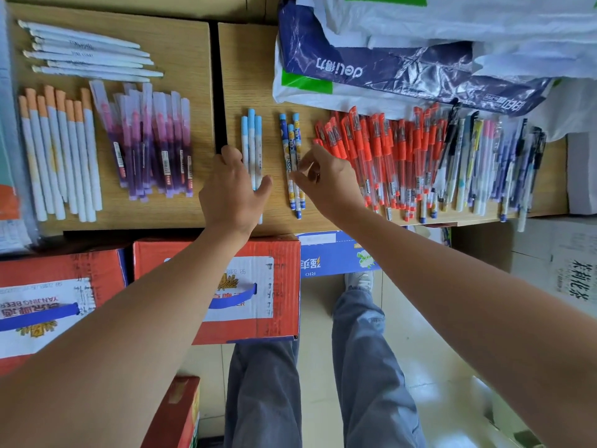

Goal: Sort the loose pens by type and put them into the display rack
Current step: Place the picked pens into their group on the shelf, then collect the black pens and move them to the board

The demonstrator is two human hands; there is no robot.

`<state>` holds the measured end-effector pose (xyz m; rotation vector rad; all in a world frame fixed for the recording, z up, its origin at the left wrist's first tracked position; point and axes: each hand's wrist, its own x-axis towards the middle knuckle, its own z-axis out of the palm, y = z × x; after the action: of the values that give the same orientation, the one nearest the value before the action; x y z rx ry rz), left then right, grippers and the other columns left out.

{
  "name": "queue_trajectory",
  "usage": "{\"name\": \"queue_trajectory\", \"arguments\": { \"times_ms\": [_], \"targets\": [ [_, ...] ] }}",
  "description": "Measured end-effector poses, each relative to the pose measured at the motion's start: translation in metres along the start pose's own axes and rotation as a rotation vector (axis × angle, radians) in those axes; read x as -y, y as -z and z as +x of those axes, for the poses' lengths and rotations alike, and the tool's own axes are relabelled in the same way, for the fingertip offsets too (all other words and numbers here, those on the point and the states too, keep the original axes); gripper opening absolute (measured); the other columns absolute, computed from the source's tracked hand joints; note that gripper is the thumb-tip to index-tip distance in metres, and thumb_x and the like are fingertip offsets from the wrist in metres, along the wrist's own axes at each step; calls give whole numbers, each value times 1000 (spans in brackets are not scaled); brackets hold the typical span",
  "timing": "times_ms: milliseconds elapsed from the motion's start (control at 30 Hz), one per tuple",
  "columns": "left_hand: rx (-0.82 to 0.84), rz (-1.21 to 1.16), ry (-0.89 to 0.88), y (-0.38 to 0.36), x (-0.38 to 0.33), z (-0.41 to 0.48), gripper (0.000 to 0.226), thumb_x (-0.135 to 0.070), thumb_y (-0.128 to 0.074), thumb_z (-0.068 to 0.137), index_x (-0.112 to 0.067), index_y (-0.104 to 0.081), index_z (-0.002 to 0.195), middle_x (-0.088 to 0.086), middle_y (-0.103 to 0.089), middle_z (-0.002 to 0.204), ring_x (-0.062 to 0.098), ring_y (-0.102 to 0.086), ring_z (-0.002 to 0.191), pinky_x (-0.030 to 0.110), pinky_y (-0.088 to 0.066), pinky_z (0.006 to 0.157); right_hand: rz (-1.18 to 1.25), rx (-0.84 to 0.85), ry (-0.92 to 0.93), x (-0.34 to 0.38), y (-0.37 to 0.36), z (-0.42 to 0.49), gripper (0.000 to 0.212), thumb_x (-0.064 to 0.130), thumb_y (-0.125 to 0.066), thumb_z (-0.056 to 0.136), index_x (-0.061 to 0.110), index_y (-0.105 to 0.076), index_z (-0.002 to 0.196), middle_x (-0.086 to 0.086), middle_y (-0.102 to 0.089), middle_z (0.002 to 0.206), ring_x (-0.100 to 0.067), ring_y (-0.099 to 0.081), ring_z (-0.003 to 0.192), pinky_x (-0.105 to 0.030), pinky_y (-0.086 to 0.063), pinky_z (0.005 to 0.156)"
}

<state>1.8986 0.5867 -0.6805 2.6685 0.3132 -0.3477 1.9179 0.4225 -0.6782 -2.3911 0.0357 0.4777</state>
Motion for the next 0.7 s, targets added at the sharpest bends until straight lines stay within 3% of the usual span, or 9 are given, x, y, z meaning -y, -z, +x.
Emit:
{"name": "queue_trajectory", "arguments": {
  "times_ms": [133, 267, 367, 467, 567, 633, 700],
  "targets": [
    [-29, 52, -7, 1, -20, 0, 45, -34, -58, 89, -1, -46, 117, 17, -52, 113, 35, -58, 92, 35, -36, 57, 58, -66, -13, -24, 33, -10, 6, 17, -65, 87, 12, -62, 87, 13, -53, 63, -4, -51, 55, -24, -45, 52],
    [-7, 32, -102, -3, -56, -3, 27, -27, -52, 89, -8, -55, 107, 13, -56, 107, 35, -58, 92, 38, -40, 60, 47, -132, -87, -65, 76, -22, 3, 13, -62, 90, 11, -62, 89, 13, -54, 63, 0, -49, 53, -18, -44, 52],
    [78, -23, -133, -15, -84, -6, 17, -27, -52, 91, -15, -61, 99, 6, -62, 97, 30, -61, 89, 36, -41, 66, 18, -161, -151, -95, 101, -28, 2, 14, -61, 90, 12, -61, 91, 2, -59, 67, -12, -53, 56, -32, -52, 56],
    [151, -48, -106, -30, -109, -12, 35, -25, -52, 92, -7, -55, 122, 11, -62, 108, 30, -61, 97, 38, -46, 78, -23, -199, -197, -115, 115, -34, 8, 19, -62, 89, 15, -58, 95, -1, -62, 73, -19, -58, 62, -36, -52, 58],
    [215, -98, 16, -36, -131, -16, 61, -25, -53, 95, 5, -29, 143, 20, -41, 139, 32, -50, 119, 34, -40, 92, -135, -282, -263, -129, 122, -33, 21, 25, -60, 91, 12, -54, 106, -1, -60, 76, -19, -54, 64, -29, -40, 50],
    [218, -120, 45, -37, -138, -17, 68, -24, -53, 95, 6, -19, 146, 23, -29, 147, 31, -47, 123, 26, -37, 91, -131, -318, -346, -137, 125, -29, 30, 31, -59, 92, 10, -50, 112, -1, -59, 79, -18, -54, 66, -26, -35, 50],
    [188, -139, 41, -38, -139, -16, 68, -20, -55, 95, 6, -18, 145, 22, -29, 147, 29, -48, 122, 24, -37, 86, -127, -298, -405, -144, 128, -24, 37, 33, -61, 91, 10, -48, 115, -5, -62, 84, -20, -56, 71, -28, -39, 55]
  ]
}}
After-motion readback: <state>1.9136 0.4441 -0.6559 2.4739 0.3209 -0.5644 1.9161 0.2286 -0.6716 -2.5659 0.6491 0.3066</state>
